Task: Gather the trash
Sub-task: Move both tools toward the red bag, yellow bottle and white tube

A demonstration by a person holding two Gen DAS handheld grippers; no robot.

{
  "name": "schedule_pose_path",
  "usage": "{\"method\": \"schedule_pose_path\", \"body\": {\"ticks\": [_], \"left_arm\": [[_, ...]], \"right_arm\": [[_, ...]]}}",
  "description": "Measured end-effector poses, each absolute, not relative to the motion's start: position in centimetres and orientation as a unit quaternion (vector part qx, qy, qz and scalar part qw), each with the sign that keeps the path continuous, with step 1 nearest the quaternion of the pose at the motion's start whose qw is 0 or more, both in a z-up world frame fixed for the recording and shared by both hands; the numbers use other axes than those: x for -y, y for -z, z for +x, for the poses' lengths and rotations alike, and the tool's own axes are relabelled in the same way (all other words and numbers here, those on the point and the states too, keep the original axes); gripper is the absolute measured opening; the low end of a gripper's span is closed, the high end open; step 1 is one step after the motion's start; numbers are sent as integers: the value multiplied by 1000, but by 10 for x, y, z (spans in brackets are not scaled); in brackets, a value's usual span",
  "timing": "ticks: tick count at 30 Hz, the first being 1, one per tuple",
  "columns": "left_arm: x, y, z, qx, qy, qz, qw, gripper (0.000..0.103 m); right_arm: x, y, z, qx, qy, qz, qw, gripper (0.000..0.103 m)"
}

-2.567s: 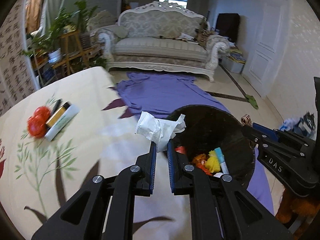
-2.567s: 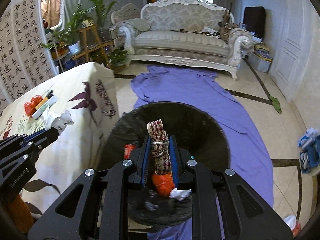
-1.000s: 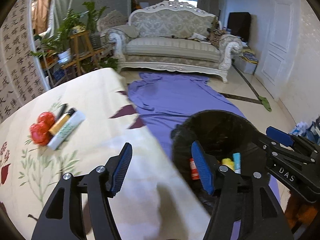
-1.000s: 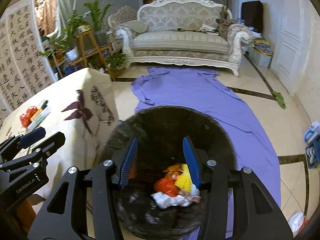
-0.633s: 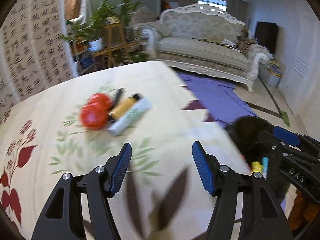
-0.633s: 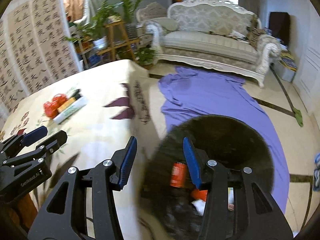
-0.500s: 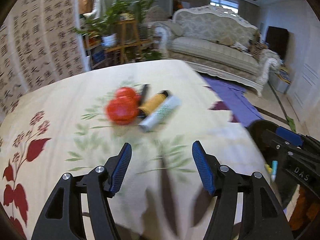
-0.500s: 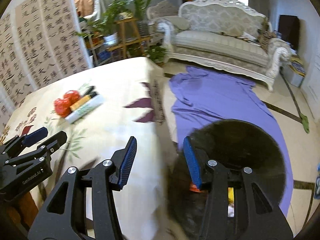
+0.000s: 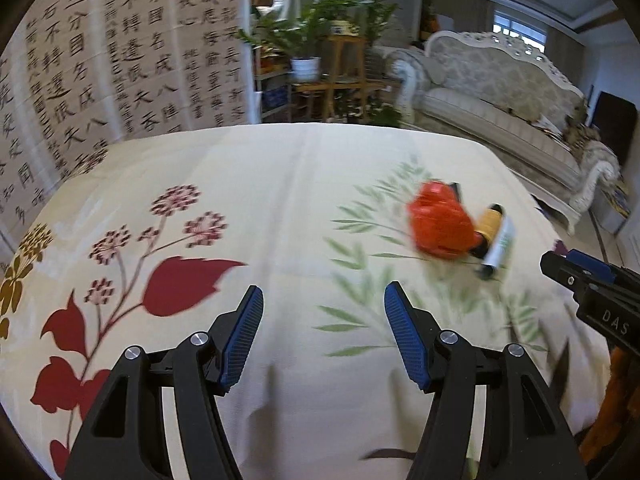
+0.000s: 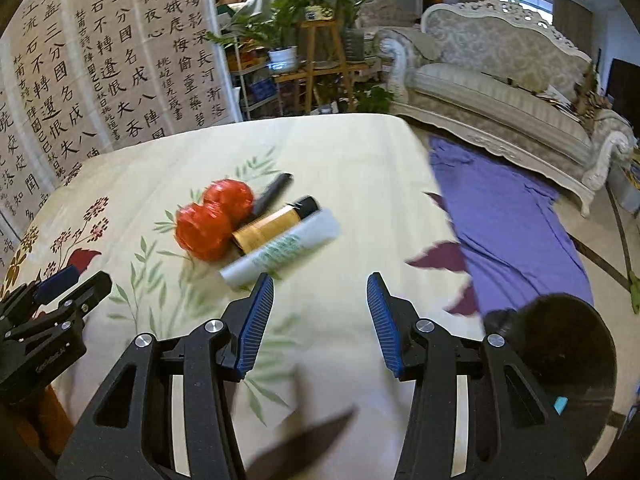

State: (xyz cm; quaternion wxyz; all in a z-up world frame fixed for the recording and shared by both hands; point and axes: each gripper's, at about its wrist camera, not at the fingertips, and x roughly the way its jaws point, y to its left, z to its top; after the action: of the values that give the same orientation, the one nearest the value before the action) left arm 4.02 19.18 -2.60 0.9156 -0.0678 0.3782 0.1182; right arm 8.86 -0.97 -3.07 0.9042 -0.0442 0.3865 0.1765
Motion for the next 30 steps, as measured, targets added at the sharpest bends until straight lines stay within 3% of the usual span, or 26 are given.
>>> {"method": "schedule_pose_path", "body": {"ticks": [10,14,30], "left_arm": [[-211,34,44,-387,-120,-86,910,62],[-213,34,45,-388,-114,-91,910,62],[-219,38,48,-391,-106,-105,908,62]], "right_arm": [[-23,46,119,-414,-170,-49,893,48],[-17,47,119,-413,-157,-58,895,54],[-15,47,128,-421,-145,-32,895,54]]}}
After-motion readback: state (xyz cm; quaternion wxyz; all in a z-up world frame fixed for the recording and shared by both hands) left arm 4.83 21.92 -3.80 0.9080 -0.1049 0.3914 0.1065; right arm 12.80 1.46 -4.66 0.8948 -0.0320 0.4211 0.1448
